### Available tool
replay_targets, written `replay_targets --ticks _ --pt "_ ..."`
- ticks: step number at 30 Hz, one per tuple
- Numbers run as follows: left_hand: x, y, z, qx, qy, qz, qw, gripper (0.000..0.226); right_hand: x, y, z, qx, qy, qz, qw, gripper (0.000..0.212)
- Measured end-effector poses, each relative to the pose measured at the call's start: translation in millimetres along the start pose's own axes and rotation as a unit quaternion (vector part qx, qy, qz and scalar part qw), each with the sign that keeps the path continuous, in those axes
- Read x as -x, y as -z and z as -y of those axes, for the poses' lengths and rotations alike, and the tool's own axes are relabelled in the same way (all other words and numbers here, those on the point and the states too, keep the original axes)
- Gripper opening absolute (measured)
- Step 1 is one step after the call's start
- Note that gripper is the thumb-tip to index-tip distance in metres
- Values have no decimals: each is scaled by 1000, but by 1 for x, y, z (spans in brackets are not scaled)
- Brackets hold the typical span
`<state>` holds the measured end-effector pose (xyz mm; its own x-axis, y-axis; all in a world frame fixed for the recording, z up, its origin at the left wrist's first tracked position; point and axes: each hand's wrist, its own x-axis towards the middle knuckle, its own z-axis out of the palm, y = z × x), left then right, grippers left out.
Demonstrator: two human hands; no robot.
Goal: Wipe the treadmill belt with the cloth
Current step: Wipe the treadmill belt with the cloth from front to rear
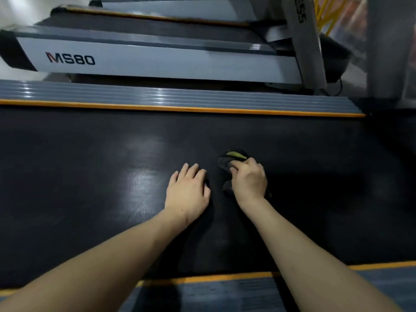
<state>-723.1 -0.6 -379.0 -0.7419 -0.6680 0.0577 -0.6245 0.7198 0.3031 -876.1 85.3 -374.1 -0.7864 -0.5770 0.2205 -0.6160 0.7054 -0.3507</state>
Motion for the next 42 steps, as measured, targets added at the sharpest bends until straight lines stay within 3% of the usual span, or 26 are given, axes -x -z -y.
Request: replay_targets --ticks 10,15,20,23,26,29,31,34,37,42 --pt "-114 20 59 -43 -31 -2 999 41 -109 -45 21 29 -16 -37 999 20" --pt "-150 29 99 -45 -36 9 998 42 -177 -55 33 48 -72 -22 996 23" --pt "-162 40 156 -41 -23 4 999 41 -178 -78 75 29 -147 -56 987 23" --pt "-160 45 195 -59 -27 -9 998 38 -162 -99 135 -1 -81 -59 995 21" --pt "-155 45 219 -51 -28 -17 998 41 -137 -120 191 -55 40 -11 998 18" --pt "-149 42 226 -31 -31 -47 998 47 -137 -120 178 -72 114 33 990 19" --pt "-149 40 227 -17 -27 -67 997 47 -152 -109 138 -43 89 0 995 22" --pt "-148 40 226 -7 -7 -83 996 50 -166 -88 80 3 -37 -53 998 22" --pt "-148 39 226 -15 -1 -83 996 54 -165 -95 97 34 -98 -96 990 21" --pt "-151 36 228 -22 -4 -71 997 59 -141 -142 218 -46 30 -56 997 11"
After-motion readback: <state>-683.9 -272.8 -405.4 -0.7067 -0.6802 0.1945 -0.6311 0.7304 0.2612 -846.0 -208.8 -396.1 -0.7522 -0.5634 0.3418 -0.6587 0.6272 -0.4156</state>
